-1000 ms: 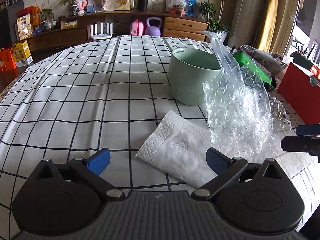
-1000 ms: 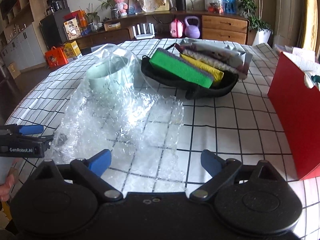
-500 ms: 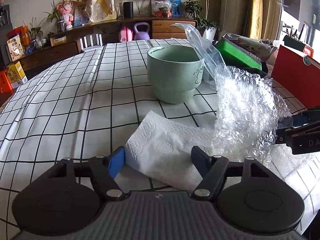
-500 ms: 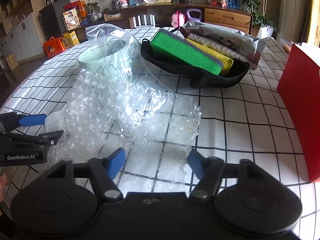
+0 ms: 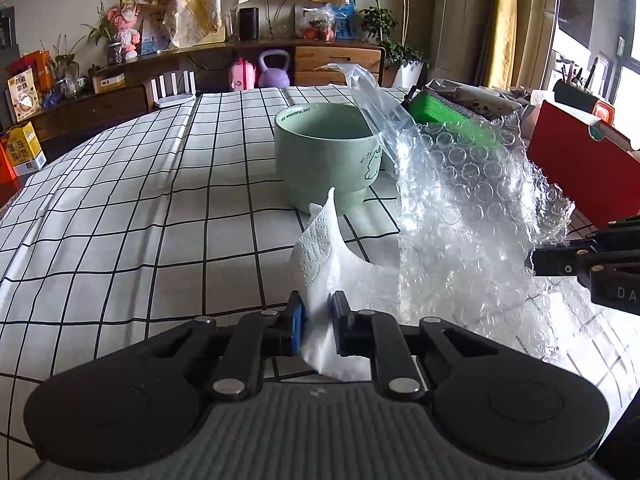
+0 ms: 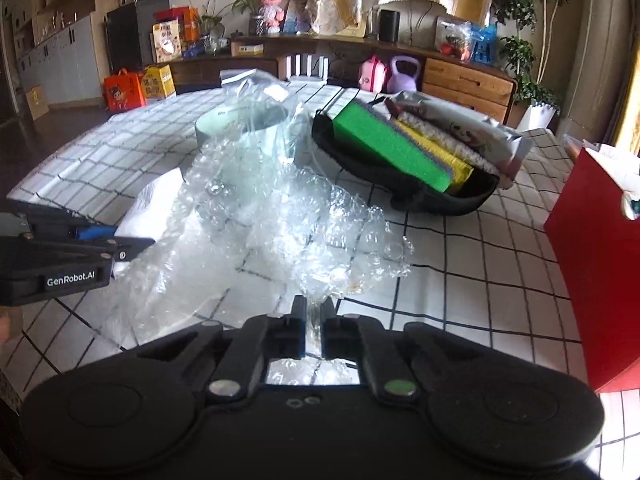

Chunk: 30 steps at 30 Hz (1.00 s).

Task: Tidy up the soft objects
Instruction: 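Grasp the white tissue with the left gripper while the right grasps the bubble wrap, then carry the tissue and bubble wrap into the red box and release both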

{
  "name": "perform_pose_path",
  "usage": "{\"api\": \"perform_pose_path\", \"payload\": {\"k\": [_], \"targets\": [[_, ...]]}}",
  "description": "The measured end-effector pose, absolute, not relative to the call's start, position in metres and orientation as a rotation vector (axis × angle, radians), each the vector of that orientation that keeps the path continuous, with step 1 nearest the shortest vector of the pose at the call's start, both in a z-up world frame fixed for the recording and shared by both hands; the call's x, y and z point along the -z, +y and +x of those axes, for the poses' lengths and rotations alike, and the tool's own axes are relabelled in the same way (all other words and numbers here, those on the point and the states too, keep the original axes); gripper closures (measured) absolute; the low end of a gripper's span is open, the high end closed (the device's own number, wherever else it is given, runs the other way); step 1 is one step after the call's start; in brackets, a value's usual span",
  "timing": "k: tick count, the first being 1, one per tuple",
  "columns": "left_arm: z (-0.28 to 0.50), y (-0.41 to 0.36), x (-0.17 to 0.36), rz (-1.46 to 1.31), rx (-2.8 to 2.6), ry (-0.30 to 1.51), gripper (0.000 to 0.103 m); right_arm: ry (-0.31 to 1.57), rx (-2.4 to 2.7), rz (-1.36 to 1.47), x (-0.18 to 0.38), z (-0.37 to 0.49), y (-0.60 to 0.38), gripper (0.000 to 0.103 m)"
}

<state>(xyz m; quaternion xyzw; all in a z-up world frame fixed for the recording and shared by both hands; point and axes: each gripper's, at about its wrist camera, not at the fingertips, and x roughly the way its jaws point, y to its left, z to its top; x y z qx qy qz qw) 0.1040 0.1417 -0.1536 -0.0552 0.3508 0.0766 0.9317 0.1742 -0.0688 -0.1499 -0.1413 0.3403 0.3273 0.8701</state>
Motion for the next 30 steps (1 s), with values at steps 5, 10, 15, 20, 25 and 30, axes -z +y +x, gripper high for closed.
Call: {"api": "perform_pose_path", "payload": {"k": [5, 10, 15, 20, 25, 30], "targets": [[0.098, 0.140, 0.144, -0.139, -0.143, 0.698, 0.092, 0.678, -0.684, -0.233, 0.131, 0.167, -0.087, 0.100], [0.094, 0.132, 0.128, -0.162, -0.125, 0.665, 0.092, 0.670, -0.673, -0.168, 0.113, 0.161, -0.108, 0.100], [0.088, 0.120, 0.110, -0.169, -0.096, 0.634, 0.092, 0.634, -0.649, -0.138, 0.093, 0.153, -0.130, 0.100], [0.084, 0.105, 0.087, -0.180, -0.054, 0.597, 0.092, 0.588, -0.604, -0.096, 0.075, 0.148, -0.153, 0.100], [0.088, 0.091, 0.064, -0.200, -0.004, 0.570, 0.092, 0.578, -0.561, -0.029, 0.061, 0.153, -0.180, 0.100], [0.100, 0.074, 0.045, -0.202, 0.043, 0.558, 0.092, 0.552, -0.519, -0.009, 0.050, 0.158, -0.204, 0.100]]}}
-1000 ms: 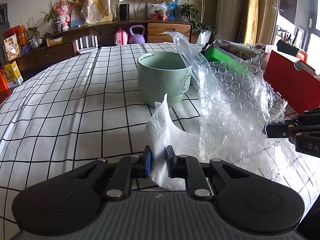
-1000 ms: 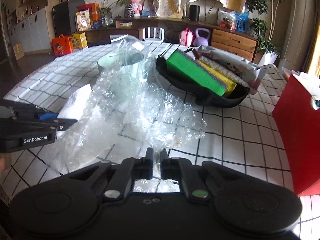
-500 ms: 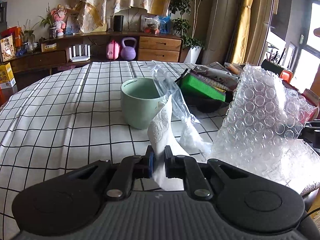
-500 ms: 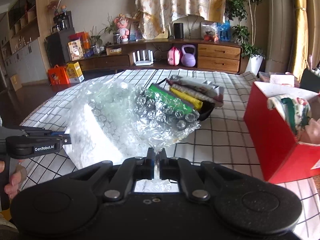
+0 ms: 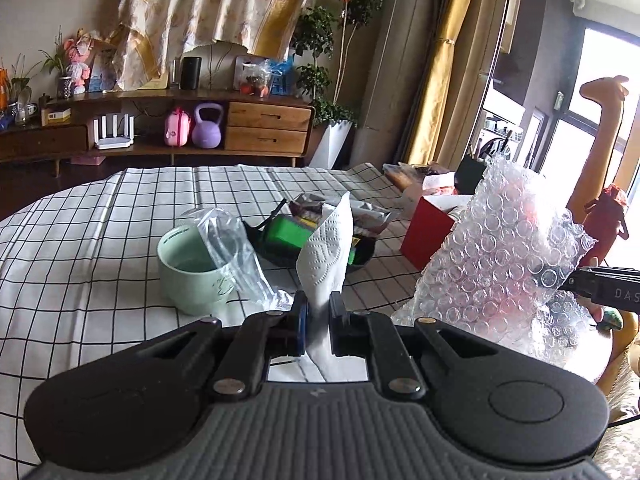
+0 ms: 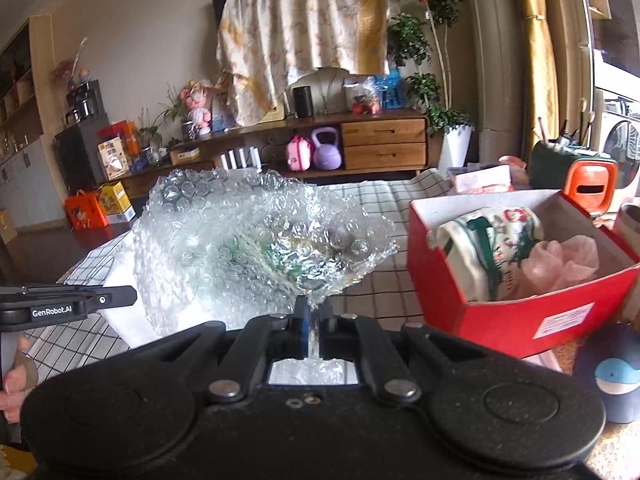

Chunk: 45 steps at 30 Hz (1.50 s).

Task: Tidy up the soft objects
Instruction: 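Carry the tissue and bubble wrap into the red box and release both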

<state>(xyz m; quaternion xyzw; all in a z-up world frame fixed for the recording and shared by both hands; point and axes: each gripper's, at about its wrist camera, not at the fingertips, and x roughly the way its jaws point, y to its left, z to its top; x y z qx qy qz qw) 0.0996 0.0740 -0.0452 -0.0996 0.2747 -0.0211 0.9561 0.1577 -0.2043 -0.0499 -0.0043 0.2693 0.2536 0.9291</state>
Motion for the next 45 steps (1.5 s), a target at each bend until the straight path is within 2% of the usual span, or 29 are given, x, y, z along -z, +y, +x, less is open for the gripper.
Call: {"api": "perform_pose_path", "payload": {"k": [12, 31, 45], "targets": [[0.141, 0.011, 0.009, -0.161, 0.182, 0.538, 0.092, 0.513, -0.388, 0.060, 0.021, 0.184, -0.271, 0.100], [0.223, -0.107, -0.029, -0.067, 0.350, 0.448, 0.092, 0.474, -0.180, 0.150, 0.014, 0.261, -0.370, 0.100], [0.296, -0.155, 0.010, -0.109, 0.412, 0.553, 0.092, 0.525, -0.091, 0.153, 0.044, 0.335, -0.392, 0.100]]}}
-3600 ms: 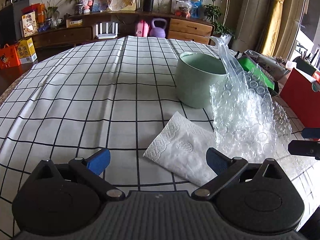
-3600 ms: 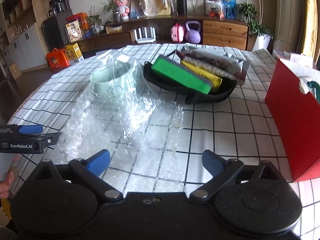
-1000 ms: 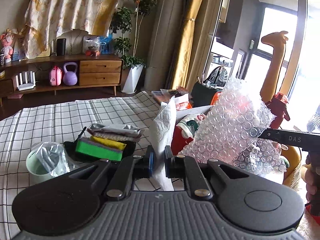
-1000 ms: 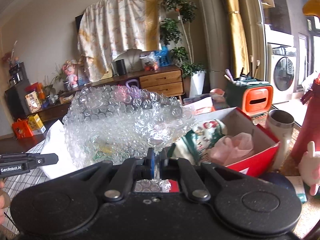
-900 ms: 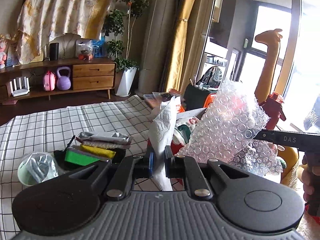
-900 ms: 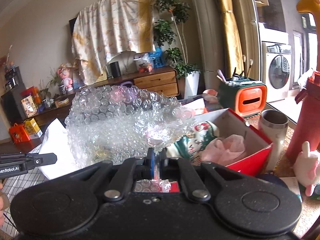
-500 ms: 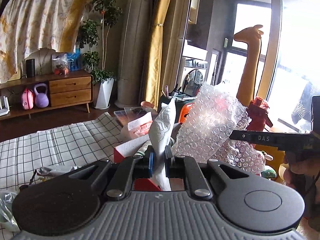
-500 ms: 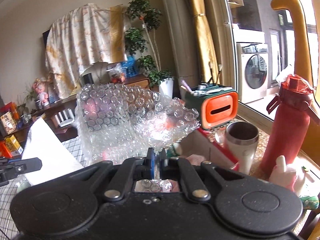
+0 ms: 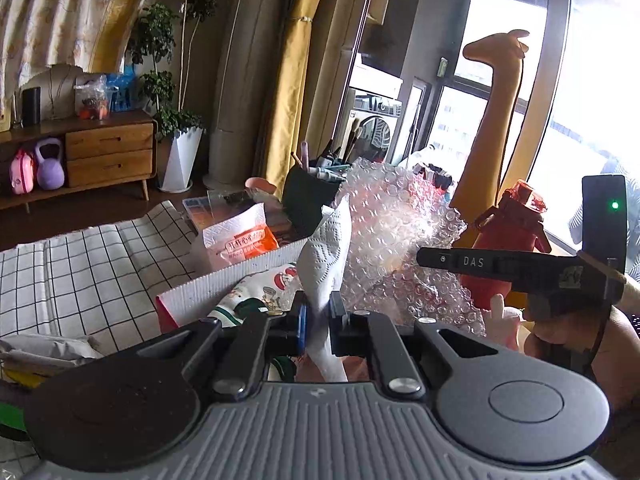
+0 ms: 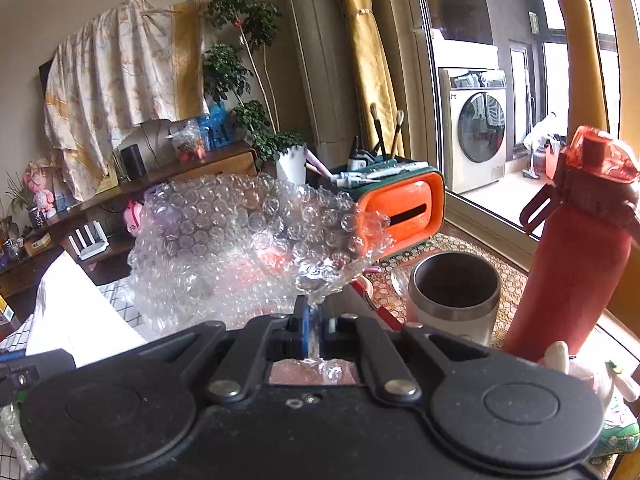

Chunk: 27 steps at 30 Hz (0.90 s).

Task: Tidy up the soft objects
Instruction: 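Carry the tissue and bubble wrap into the red box and release both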

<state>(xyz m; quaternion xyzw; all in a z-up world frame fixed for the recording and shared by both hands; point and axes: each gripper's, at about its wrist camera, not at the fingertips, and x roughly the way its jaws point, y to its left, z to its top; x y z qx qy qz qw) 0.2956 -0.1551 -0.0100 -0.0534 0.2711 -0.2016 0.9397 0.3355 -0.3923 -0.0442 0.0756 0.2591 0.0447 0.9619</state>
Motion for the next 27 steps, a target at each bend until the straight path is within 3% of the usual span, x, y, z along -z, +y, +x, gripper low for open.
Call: {"api": "perform_pose_path", "payload": {"k": [12, 20, 24, 27], "targets": [[0.334, -0.163, 0.063, -0.151, 0.408, 0.720, 0.092, 0.677, -0.112, 0.126, 0.093, 0.379, -0.383, 0.099], [0.350, -0.168, 0.085, -0.140, 0.403, 0.804, 0.092, 0.721, -0.097, 0.127, 0.107, 0.383, -0.384, 0.091], [0.355, -0.175, 0.092, -0.088, 0.380, 0.833, 0.092, 0.724, -0.090, 0.103, 0.107, 0.382, -0.386, 0.079], [0.355, -0.182, 0.092, -0.032, 0.368, 0.836, 0.092, 0.717, -0.079, 0.090, 0.105, 0.378, -0.387, 0.064]]}}
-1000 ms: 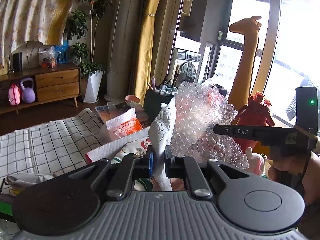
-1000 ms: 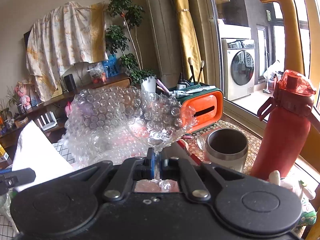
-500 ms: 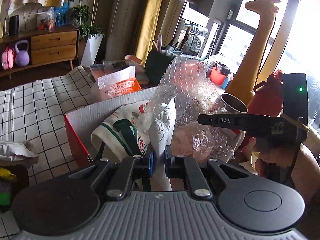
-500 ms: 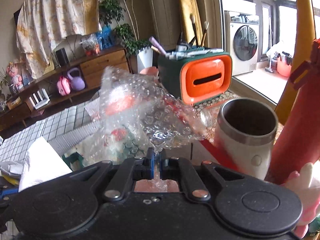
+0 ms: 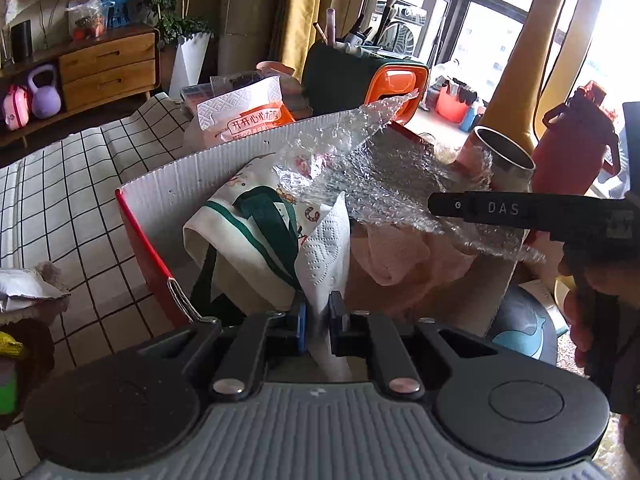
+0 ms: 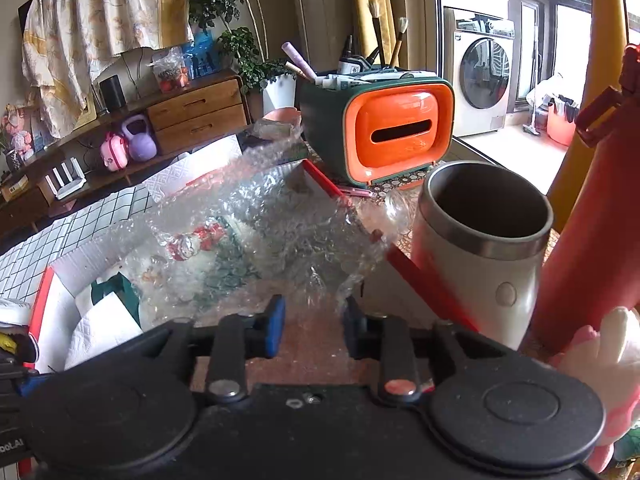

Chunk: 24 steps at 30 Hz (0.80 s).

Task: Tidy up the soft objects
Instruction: 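Carry the tissue and bubble wrap into the red box and release both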

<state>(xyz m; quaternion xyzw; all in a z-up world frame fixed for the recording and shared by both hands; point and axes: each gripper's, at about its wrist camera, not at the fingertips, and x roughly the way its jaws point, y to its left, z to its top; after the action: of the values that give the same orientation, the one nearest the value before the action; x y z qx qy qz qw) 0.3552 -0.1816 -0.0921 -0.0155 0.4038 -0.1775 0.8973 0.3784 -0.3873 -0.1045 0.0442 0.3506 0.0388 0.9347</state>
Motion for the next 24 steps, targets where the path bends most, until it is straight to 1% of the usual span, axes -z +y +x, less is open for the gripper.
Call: {"api": "perform_pose_path", "payload": {"k": [1, 3, 4, 6, 9, 11, 14, 16, 17, 18, 19, 20, 21, 22, 24], "targets": [[0.356, -0.184, 0.092, -0.010, 0.358, 0.839, 0.092, 0.715, -0.080, 0.089, 0.104, 0.377, -0.388, 0.056], [0.356, -0.188, 0.092, 0.026, 0.349, 0.844, 0.092, 0.713, -0.074, 0.086, 0.101, 0.374, -0.388, 0.045], [0.356, -0.190, 0.093, 0.047, 0.347, 0.846, 0.092, 0.708, -0.076, 0.086, 0.099, 0.372, -0.389, 0.041], [0.355, -0.194, 0.093, 0.079, 0.342, 0.850, 0.092, 0.701, -0.087, 0.081, 0.096, 0.369, -0.389, 0.039], [0.354, -0.197, 0.094, 0.109, 0.335, 0.855, 0.092, 0.700, -0.097, 0.086, 0.092, 0.362, -0.392, 0.034], [0.352, -0.197, 0.093, 0.118, 0.334, 0.857, 0.091, 0.696, -0.099, 0.090, 0.090, 0.358, -0.392, 0.032], [0.350, -0.199, 0.093, 0.126, 0.334, 0.857, 0.086, 0.692, -0.107, 0.097, 0.087, 0.351, -0.394, 0.029], [0.347, -0.200, 0.091, 0.138, 0.333, 0.850, 0.077, 0.687, -0.113, 0.106, 0.085, 0.345, -0.395, 0.029], [0.346, -0.201, 0.090, 0.142, 0.335, 0.846, 0.074, 0.685, -0.115, 0.110, 0.084, 0.343, -0.396, 0.029], [0.344, -0.201, 0.089, 0.145, 0.339, 0.843, 0.069, 0.682, -0.120, 0.113, 0.083, 0.339, -0.395, 0.029], [0.343, -0.202, 0.088, 0.150, 0.342, 0.840, 0.057, 0.675, -0.126, 0.113, 0.082, 0.337, -0.395, 0.029], [0.341, -0.203, 0.086, 0.154, 0.345, 0.831, 0.050, 0.668, -0.128, 0.109, 0.080, 0.333, -0.395, 0.029], [0.338, -0.203, 0.083, 0.159, 0.342, 0.816, 0.035, 0.660, -0.129, 0.101, 0.078, 0.329, -0.395, 0.029], [0.335, -0.204, 0.081, 0.164, 0.337, 0.799, 0.028, 0.655, -0.133, 0.098, 0.077, 0.326, -0.394, 0.029], [0.331, -0.203, 0.075, 0.166, 0.338, 0.781, 0.028, 0.650, -0.147, 0.105, 0.074, 0.320, -0.395, 0.028]]}}
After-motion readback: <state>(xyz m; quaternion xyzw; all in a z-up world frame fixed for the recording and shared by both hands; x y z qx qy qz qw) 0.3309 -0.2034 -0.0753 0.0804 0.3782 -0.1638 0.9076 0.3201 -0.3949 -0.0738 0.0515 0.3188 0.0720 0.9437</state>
